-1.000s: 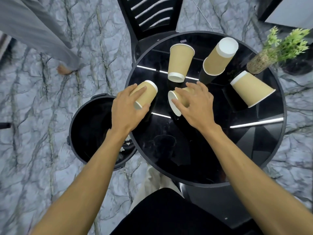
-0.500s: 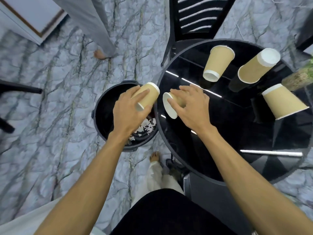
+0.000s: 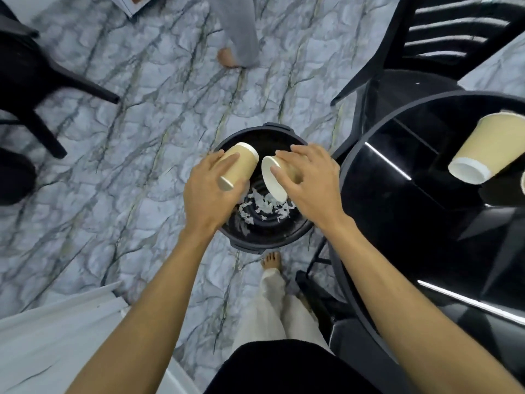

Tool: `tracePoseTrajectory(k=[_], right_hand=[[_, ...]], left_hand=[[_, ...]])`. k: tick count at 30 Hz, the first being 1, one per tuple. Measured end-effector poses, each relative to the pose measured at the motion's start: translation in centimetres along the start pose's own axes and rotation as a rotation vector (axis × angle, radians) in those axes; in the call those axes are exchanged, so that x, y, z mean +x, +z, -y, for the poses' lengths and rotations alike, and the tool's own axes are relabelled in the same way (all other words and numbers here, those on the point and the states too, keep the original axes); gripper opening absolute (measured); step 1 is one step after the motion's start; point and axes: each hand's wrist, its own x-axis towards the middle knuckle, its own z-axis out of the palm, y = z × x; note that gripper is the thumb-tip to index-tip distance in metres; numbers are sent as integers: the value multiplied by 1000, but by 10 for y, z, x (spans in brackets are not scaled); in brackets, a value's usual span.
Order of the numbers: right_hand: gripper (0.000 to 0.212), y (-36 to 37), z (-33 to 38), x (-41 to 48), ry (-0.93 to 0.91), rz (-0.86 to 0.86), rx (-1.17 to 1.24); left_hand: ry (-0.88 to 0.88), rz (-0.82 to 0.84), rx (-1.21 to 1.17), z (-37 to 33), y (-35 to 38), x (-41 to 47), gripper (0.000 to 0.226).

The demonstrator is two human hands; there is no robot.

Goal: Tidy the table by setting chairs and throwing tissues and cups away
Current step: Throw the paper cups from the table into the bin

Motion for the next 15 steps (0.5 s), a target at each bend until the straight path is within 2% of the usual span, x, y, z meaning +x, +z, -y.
tracePoseTrajectory(k=[2,7,11,15], right_hand=[[48,30,-8,14,44,70,21],[54,114,-52,18,191,472,-293],[52,147,-69,0,302,619,-282],[53,145,-67,-2,313,616,-227]], left_hand=[[-58,75,12,23,20,9,57],[-257,687,275,95,89,5,72],[-291,749,270,123,111,-12,65],[-289,690,222,120,106,-14,59]])
